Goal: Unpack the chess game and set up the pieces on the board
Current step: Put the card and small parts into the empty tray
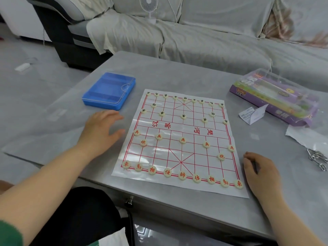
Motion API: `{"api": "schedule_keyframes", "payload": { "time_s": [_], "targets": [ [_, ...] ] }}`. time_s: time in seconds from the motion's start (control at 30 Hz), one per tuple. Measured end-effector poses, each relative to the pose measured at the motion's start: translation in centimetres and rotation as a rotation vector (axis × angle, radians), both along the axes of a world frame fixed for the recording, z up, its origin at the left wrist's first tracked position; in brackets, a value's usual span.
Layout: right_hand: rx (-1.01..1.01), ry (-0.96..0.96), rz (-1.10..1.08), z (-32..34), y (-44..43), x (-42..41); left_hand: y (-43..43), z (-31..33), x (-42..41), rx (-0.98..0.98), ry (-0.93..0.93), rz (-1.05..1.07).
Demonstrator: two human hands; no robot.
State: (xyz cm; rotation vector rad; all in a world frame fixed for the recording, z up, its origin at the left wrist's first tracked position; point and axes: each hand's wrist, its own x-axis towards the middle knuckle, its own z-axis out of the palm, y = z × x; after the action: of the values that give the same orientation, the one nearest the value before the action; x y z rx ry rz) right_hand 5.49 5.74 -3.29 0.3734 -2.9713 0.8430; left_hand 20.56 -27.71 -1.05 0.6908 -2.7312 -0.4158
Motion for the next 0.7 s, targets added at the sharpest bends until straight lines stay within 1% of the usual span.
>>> {"api": "schedule_keyframes", "payload": {
  "time_s": [0.1,0.2,0.27,0.37,0.53,0.63,0.7],
  "targets": [
    [0.012,0.011,-0.001,0.1,-0.3,0.1,-3.5,-0.1,-1.8,-0.094,-0.08,0.12],
    [0.025,0.009,-0.003,0.1,-0.6,0.2,-5.6,-0.3,-3.7,-0.173,-0.166,0.138],
    [0.035,0.007,-0.007,0.1,-0.6,0.2,-6.4,-0.5,-4.5,-0.176,-0.196,0.171],
    [0.03,0.004,-0.014,0.0,-0.5,0.1,-6.6,-0.4,-5.2,-0.192,-0.172,0.219],
    [0.033,-0.013,-0.016,0.0,-0.7,-0.1,-6.8,-0.6,-5.4,-0.187,-0.132,0.23],
    [0.029,-0.033,-0.01,0.3,-0.8,0.1,-6.9,-0.4,-5.5,-0.16,-0.077,0.268],
    [0.001,-0.008,-0.041,0.7,-1.0,0.3,-6.7,-0.3,-5.5,-0.136,-0.06,0.27]
  ]
}}
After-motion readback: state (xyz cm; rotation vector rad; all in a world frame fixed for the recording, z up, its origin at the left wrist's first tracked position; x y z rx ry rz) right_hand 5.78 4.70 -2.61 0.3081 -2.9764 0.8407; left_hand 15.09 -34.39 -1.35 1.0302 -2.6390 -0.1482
